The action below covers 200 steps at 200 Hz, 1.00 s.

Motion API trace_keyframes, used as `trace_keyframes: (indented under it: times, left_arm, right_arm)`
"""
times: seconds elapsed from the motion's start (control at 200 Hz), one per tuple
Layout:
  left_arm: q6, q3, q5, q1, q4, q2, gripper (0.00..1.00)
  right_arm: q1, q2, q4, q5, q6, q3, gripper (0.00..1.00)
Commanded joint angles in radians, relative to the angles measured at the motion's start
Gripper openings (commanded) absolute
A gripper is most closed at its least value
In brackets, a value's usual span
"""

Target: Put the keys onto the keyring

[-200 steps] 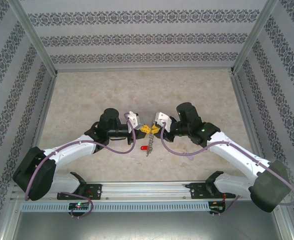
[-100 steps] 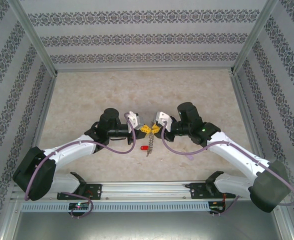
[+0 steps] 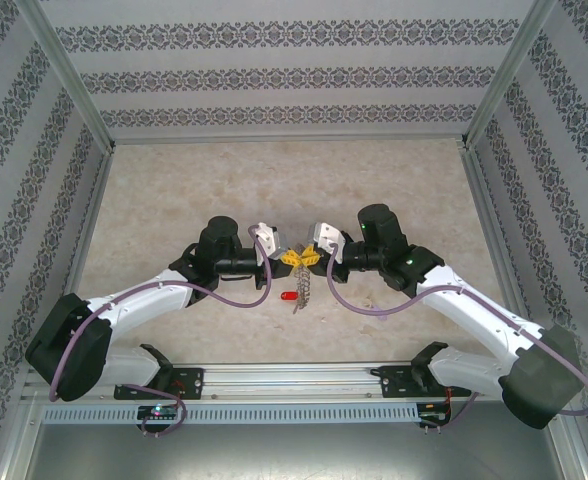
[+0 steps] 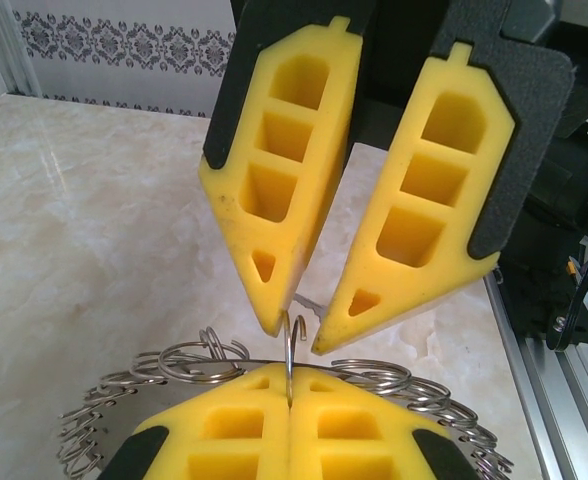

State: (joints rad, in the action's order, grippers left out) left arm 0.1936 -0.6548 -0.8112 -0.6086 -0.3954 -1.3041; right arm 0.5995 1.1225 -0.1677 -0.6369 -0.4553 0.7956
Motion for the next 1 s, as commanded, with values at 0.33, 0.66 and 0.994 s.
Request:
trace_keyframes:
  times: [0.33,0.66,0.994]
  left_arm:
    - [0.004,-0.033,-0.017,-0.008,-0.019,0.026,0.0]
    - [0.17,-0.122,-0.015,-0.011,0.249,0.019,0.15]
    - [0.218,-0.145,-0.003,-0.01,0.335,0.01,0.25]
  right_arm:
    - [0.0,0.013,-0.027,-0.007,-0.045,-0.003,0.06]
    - [0.0,0.033,-0.119,-0.038,-0.088,0.063,0.0]
    - [0.0,0.033,-0.115,-0.047,-0.077,0.078,0.0]
